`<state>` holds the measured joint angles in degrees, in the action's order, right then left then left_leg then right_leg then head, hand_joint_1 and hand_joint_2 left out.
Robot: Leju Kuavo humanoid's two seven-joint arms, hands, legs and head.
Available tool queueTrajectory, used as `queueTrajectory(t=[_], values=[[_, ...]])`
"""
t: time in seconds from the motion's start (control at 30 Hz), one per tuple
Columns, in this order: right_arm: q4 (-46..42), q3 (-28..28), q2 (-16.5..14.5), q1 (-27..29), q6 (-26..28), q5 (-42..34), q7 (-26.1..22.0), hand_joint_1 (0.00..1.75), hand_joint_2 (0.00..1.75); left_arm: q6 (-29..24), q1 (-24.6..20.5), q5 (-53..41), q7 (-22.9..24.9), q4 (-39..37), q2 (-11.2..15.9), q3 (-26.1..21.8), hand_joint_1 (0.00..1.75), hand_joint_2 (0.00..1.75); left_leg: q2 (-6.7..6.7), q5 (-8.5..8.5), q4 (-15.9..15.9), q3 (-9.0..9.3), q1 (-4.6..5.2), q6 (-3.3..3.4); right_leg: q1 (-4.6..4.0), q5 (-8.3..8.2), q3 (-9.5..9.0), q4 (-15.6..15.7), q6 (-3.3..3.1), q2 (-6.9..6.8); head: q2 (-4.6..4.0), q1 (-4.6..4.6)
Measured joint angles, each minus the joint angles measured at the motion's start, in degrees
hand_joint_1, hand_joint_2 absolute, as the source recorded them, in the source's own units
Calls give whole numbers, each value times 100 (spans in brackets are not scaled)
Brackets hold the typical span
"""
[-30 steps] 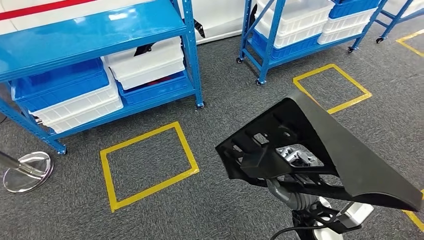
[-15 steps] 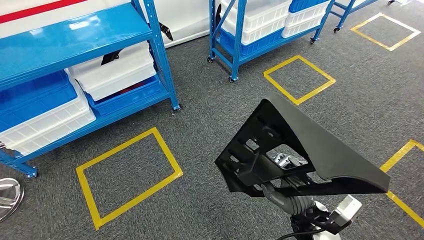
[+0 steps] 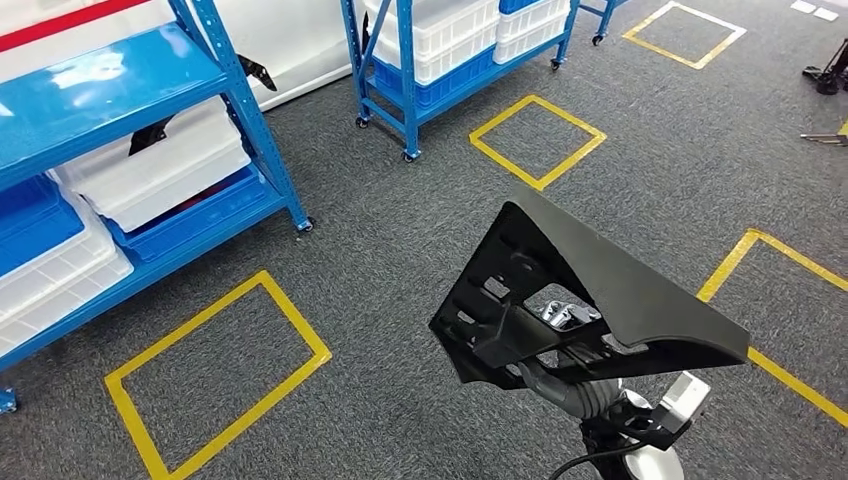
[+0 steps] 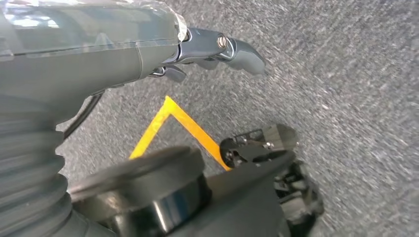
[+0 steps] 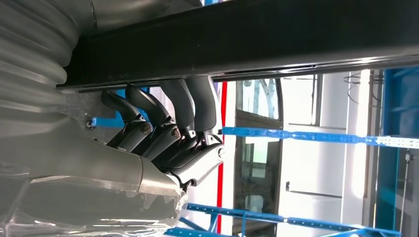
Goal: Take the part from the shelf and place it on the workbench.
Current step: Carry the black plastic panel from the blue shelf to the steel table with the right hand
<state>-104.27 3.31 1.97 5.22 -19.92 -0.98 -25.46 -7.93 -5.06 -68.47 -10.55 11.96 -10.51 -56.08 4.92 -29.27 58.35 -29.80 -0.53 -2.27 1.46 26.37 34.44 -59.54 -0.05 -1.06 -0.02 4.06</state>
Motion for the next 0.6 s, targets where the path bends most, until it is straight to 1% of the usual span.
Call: queueTrajectory(t=[0.03,0.07,0.1,0.13,0.17,0.2,0.23,0.27,0.3,0.33,0.37,0.4,0.43,0.47,0.5,0.53,0.57,0.6], values=[[25,8,21,-26,2,-20,-10,175,175,-3,-3,8,-19,0,0,0,0,175,-109,-155,206,-86,-12,-19,3,-18,16,8,-31,46,0,1],[49,18,39,-49,2,-40,-26,175,175,-8,-1,11,-32,0,1,0,0,175,-241,-365,541,-233,-20,-31,-2,-33,34,9,-55,92,0,1],[73,28,49,-73,2,-60,-42,175,175,-20,5,12,-35,0,4,-1,0,175,-346,-584,964,-421,-20,-31,-16,-46,57,7,-74,148,0,1],[96,39,57,-93,2,-77,-56,175,175,-36,15,11,-23,0,7,-2,0,175,-402,-738,1354,-596,-18,-22,-35,-57,75,6,-90,211,0,1],[115,50,66,-107,8,-88,-65,175,175,-55,24,6,6,0,11,-3,0,175,-429,-786,1589,-703,-13,-2,-55,-66,87,4,-102,281,0,1],[128,58,74,-118,22,-94,-73,175,175,-71,30,-13,46,0,16,-4,0,175,-446,-713,1590,-702,-6,31,-74,-73,90,3,-108,356,0,1],[131,61,85,-125,53,-90,-85,175,175,-80,33,-48,90,0,22,-3,0,175,-476,-528,1339,-584,7,75,-91,-79,85,3,-110,432,0,1],[115,62,95,-125,94,-78,-103,175,175,-83,34,-96,126,0,28,0,0,175,-559,-296,925,-390,25,129,-99,-85,77,3,-108,503,0,1],[82,61,104,-119,139,-61,-123,175,175,-82,35,-140,139,0,46,4,0,175,-696,-125,519,-198,36,187,-105,-95,74,3,-97,564,0,0],[31,60,112,-101,179,-40,-140,175,175,-80,37,-168,121,0,62,8,0,175,-815,-9,196,-50,50,232,-96,-110,82,4,-78,623,0,0],[-31,58,116,-68,207,-23,-152,175,175,-79,34,-175,84,0,75,11,0,175,-904,30,17,28,64,265,-77,-130,101,6,-49,678,0,0],[-94,58,118,-23,224,-10,-160,175,175,-79,29,-168,39,0,87,13,0,175,-927,17,-39,48,75,282,-59,-156,124,15,-12,733,0,-1],[-153,57,122,27,232,-1,-163,175,175,-79,21,-160,0,0,86,13,0,175,-874,39,-83,58,88,291,-42,-185,140,37,32,797,0,0],[-203,55,128,74,239,4,-166,175,175,-79,11,-155,-20,0,87,13,0,175,-809,75,-145,78,74,299,-40,-196,149,42,63,812,0,-1],[-245,52,136,106,245,8,-172,175,175,-79,7,-149,-38,0,87,13,0,175,-736,124,-225,105,61,314,-59,-151,182,-12,86,731,0,-2],[-273,49,144,122,252,10,-182,175,175,-79,4,-141,-68,0,86,13,0,175,-651,173,-303,128,49,330,-79,-37,260,-170,103,596,0,-2],[-289,46,150,131,256,9,-202,175,175,-79,4,-133,-114,0,85,13,0,175,-564,208,-356,140,40,343,-92,139,388,-449,109,423,0,-2],[-295,45,152,140,255,3,-228,175,175,-80,3,-123,-179,0,84,13,0,175,-482,220,-370,135,55,356,-97,342,558,-811,125,273,0,-2]])
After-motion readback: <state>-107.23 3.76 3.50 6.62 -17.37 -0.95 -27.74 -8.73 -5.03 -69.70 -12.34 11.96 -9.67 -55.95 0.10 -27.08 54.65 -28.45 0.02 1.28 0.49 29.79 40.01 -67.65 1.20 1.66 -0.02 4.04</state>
